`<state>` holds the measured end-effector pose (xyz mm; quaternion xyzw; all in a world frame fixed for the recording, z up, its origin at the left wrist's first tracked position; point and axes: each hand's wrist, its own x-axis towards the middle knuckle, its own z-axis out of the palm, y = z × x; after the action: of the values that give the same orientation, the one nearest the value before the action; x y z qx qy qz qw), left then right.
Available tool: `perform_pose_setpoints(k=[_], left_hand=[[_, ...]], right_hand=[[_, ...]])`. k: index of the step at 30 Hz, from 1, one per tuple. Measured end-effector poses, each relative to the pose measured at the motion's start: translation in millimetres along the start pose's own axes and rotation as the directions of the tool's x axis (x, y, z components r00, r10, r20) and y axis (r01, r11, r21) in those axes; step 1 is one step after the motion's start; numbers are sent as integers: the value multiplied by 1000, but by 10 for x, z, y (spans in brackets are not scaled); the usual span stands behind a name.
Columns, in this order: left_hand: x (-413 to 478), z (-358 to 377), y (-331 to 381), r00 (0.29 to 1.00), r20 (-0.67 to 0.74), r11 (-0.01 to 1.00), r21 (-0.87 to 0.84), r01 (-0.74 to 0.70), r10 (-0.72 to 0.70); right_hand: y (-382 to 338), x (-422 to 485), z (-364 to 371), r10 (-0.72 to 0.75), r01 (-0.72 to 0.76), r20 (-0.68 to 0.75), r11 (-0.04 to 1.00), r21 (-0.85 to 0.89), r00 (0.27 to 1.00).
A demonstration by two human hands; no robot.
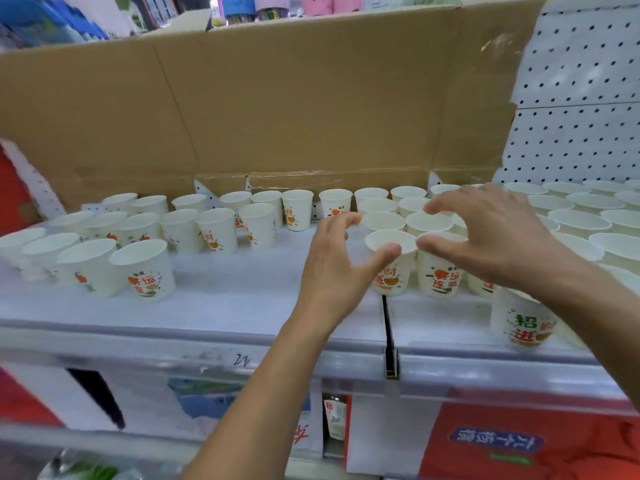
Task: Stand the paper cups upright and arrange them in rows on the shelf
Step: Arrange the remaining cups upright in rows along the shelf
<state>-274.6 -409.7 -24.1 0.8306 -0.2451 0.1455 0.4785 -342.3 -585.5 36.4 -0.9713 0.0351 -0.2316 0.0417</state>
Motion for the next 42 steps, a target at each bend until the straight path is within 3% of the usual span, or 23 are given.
perform_pose_setpoints(k=[3,7,11,14,18,23,30,36,42], left_hand=[[-251,-332,-179,997,-81,999,-36,-15,12],[-511,-961,-589,966,-259,1000,-12,5,-7],[-636,-1777,-1091,848,-522,996,-32,83,-88],[-570,-2417,-1465,766,-612,978,-69,196,-197],[-355,-2923,-1761,830,-453,939,-56,339,-326],[-140,-3025,-1909,912,-248,929,92,358,-327],[54,-3047,-1986,937,-180,927,177,329,-299],[94,-2918,-1726,945,-143,881,344,325,-293],[6,-2156,-1036,983,-52,953,240,186,-178]], right_hand=[[-407,-22,38,-82,98,-82,974,206,993],[-1153,79,312,-210,210,-46,879,428,977],[-1901,326,647,-302,219,47,781,586,952],[-2408,572,835,-344,213,87,739,639,935],[-2893,838,974,-365,187,191,781,596,911],[-3169,994,1049,-363,174,238,803,569,901],[-3257,1046,1035,-346,173,252,834,523,904],[-2842,839,865,-275,142,210,859,492,938],[-1888,378,493,-136,70,133,909,412,982]])
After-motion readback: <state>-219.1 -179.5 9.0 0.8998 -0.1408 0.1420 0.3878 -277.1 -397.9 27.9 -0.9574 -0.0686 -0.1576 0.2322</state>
